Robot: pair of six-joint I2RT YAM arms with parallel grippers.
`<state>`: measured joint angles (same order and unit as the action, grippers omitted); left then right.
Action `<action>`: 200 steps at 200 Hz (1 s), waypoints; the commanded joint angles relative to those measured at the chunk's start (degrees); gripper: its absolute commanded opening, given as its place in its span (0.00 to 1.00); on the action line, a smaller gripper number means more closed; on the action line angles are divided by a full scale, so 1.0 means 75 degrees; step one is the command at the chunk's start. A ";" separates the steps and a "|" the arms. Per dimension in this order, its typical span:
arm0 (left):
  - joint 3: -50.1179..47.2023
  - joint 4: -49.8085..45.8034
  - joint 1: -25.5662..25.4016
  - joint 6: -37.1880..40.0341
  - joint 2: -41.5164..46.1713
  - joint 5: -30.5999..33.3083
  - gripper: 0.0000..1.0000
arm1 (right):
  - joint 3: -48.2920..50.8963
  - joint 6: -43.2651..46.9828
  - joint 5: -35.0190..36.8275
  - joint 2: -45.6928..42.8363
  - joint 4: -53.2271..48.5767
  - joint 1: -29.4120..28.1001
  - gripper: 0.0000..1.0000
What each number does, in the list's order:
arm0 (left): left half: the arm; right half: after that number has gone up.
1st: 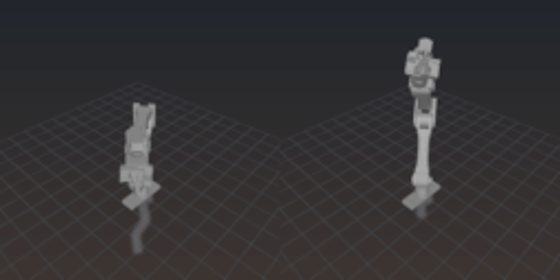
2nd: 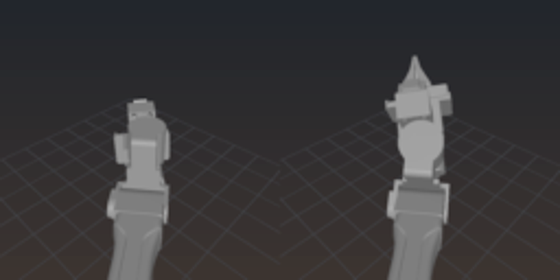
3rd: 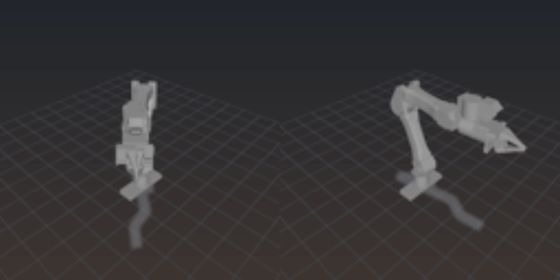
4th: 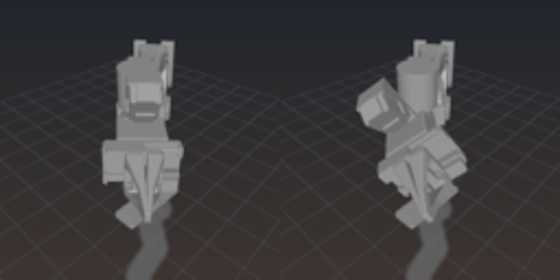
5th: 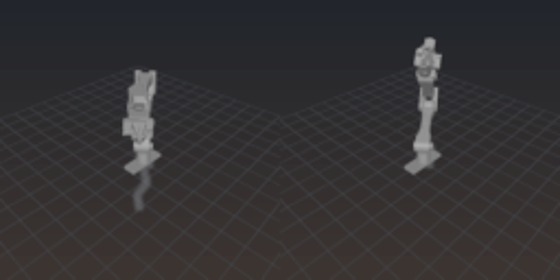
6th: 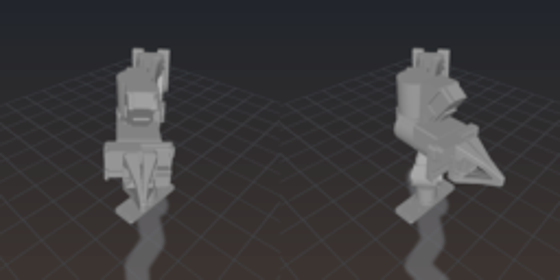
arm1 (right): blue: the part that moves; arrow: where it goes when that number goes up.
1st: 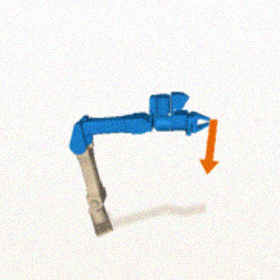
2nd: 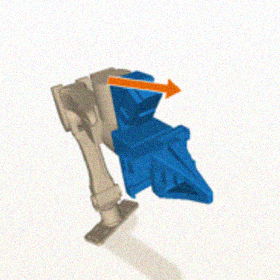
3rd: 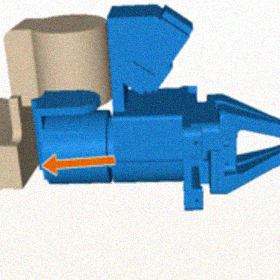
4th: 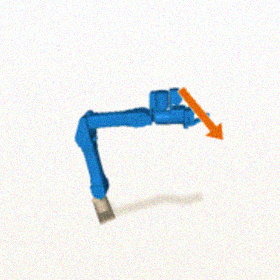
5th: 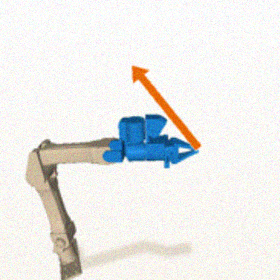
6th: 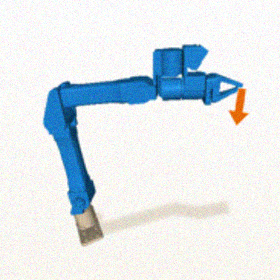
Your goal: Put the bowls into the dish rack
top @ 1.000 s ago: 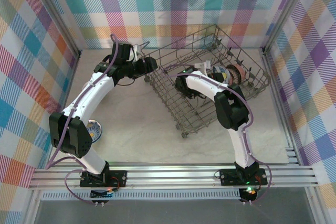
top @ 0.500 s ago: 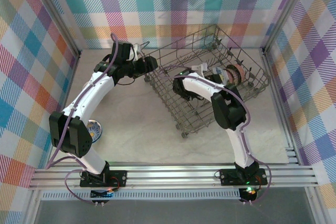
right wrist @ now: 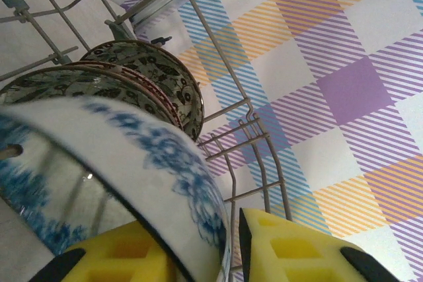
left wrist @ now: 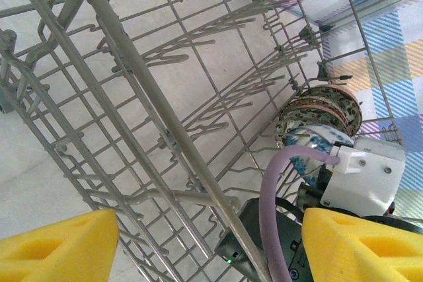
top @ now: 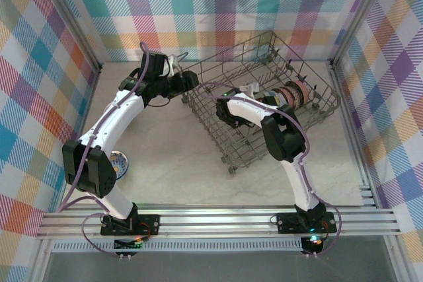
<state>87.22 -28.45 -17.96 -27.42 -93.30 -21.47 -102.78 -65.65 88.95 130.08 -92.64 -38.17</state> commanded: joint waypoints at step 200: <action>0.0516 -0.0323 -0.0090 0.0001 -0.0304 -0.0195 0.73 | -0.1918 0.0663 -0.0083 -0.0033 -0.1298 0.0086 0.57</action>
<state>88.68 -29.95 -18.35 -27.44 -94.72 -21.65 -114.10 -62.96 88.62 132.70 -92.64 -37.56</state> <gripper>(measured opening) 0.734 0.561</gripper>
